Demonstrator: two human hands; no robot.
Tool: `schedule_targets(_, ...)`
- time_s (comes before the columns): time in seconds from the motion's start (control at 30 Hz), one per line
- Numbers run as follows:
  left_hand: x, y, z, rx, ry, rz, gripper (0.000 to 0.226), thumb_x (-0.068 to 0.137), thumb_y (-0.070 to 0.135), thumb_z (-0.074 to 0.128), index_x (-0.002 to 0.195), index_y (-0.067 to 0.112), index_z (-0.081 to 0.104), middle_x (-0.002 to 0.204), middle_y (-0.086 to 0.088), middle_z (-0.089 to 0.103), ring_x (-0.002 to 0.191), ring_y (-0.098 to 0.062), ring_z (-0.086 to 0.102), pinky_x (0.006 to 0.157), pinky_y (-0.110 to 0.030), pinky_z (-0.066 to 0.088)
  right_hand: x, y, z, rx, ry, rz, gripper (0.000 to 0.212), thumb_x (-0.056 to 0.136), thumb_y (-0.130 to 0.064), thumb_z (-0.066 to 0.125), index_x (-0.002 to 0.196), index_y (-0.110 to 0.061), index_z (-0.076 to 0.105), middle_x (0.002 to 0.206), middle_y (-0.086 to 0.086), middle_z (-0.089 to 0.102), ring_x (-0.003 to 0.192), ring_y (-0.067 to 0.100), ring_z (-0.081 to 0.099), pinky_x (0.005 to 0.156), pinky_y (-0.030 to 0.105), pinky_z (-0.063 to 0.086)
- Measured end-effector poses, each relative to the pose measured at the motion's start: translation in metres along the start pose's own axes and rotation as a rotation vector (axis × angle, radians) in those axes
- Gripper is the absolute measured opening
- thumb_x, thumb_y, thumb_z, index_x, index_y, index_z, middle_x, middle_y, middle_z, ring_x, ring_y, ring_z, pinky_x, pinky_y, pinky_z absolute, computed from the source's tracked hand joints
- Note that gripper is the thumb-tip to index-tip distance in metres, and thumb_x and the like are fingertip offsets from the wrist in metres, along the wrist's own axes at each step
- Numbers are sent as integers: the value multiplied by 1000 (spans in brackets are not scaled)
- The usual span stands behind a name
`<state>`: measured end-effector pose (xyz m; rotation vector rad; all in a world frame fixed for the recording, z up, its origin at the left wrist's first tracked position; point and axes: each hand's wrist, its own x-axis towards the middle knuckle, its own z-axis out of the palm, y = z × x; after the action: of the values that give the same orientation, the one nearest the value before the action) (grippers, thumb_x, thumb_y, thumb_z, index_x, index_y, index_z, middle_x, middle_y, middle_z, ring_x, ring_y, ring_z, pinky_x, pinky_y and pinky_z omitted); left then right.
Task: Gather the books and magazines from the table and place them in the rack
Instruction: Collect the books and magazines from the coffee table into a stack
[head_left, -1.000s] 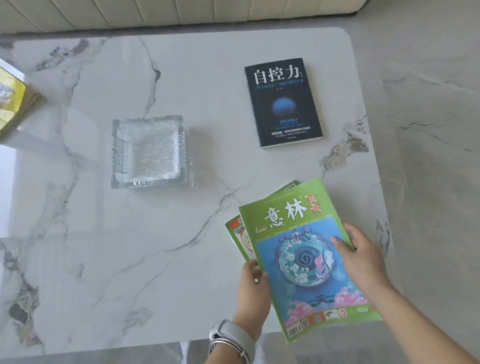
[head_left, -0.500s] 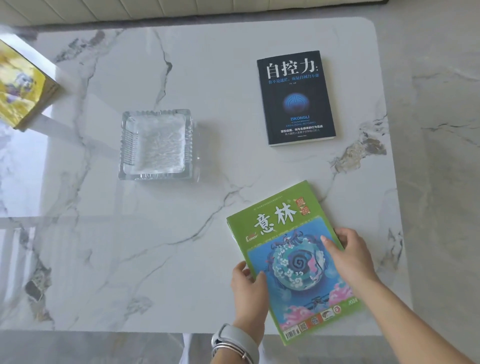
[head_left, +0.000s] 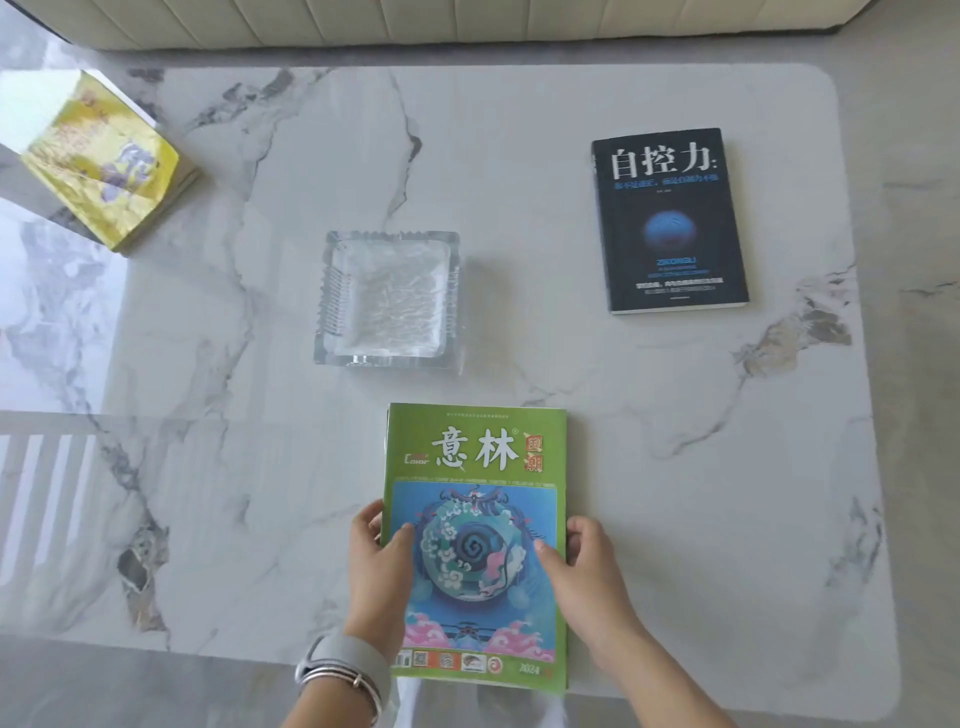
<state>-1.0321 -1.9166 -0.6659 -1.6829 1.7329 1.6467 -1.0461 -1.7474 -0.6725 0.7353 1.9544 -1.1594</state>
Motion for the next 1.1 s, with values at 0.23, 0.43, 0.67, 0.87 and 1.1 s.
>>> schedule_targets(0.23,46,23,-78,35,8,38,31,89,4,48,115,22,46,102,-4,58,95,-28,59,90,-48,49,-17,-27,86,60,-99,-3,24,84,-22,58,106,-22,47,114,4,55,102,17,56,87,33,47)
schedule_targets(0.43,78,42,-113,143,-32,40,49,86,14,54,133,22,42,133,-12,48,117,-28,52,100,-50,42,-13,-51,124,47,-65,-22,29,82,-22,58,110,-20,50,114,7,57,99,19,58,88,37,49)
schedule_targets(0.67,33,72,-59,397,13,474,37,87,1,46,121,15,50,123,3,46,125,-18,39,107,-34,31,-2,-74,76,44,190,-83,33,84,-8,56,117,-6,53,112,10,53,95,19,49,82,25,34)
schedule_targets(0.87,-2,131,80,365,-373,634,35,88,4,45,120,16,52,112,12,48,108,4,44,95,-5,29,56,-120,-36,72,416,-173,36,85,-10,55,121,-6,52,122,13,51,112,24,51,88,23,32)
schedule_targets(1.1,3,203,213,278,-537,260,45,90,11,43,135,15,38,140,0,43,124,-13,42,92,-24,36,144,-172,-146,73,549,-257,41,84,-15,58,124,-8,51,130,11,49,122,25,46,91,27,33)
